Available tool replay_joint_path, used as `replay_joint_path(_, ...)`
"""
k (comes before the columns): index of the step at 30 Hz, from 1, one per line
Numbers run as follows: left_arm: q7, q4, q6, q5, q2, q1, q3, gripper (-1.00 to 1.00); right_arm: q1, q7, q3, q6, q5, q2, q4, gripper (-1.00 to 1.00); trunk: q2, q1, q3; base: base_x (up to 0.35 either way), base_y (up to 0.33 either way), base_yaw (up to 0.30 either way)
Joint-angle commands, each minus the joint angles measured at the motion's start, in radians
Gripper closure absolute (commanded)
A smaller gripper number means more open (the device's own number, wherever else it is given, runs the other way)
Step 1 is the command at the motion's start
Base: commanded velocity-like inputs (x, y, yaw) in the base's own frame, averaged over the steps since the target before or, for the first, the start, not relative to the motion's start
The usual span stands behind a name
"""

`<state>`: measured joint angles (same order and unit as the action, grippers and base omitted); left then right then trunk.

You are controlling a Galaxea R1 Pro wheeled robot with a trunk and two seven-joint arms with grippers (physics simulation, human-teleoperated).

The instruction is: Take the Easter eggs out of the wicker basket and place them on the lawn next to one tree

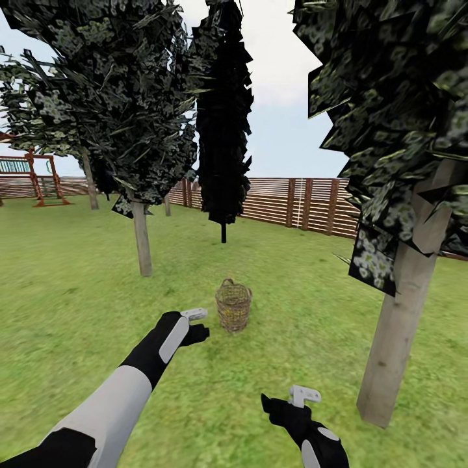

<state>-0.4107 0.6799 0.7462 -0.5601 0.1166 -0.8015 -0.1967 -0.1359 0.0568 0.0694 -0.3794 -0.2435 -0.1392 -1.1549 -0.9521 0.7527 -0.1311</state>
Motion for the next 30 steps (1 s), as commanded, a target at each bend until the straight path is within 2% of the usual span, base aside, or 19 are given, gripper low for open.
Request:
replay_joint_path(1, -0.010, 0.001, 0.002, -0.010, 0.000, -0.001, -0.003, -1.00, -0.001, 0.011, 0.001, -0.004, -0.010, 0.000, -0.001, -1.00, 0.006, -0.004, 0.001, 0.000, 0.000, 0.000)
replay_joint_path(30, -0.010, 0.001, 0.001, -0.010, 0.001, -0.001, -0.004, -1.00, -0.014, 0.029, 0.004, -0.003, -0.011, 0.000, 0.043, -1.00, 0.209, -0.115, 0.082, 0.000, 0.000, 0.000)
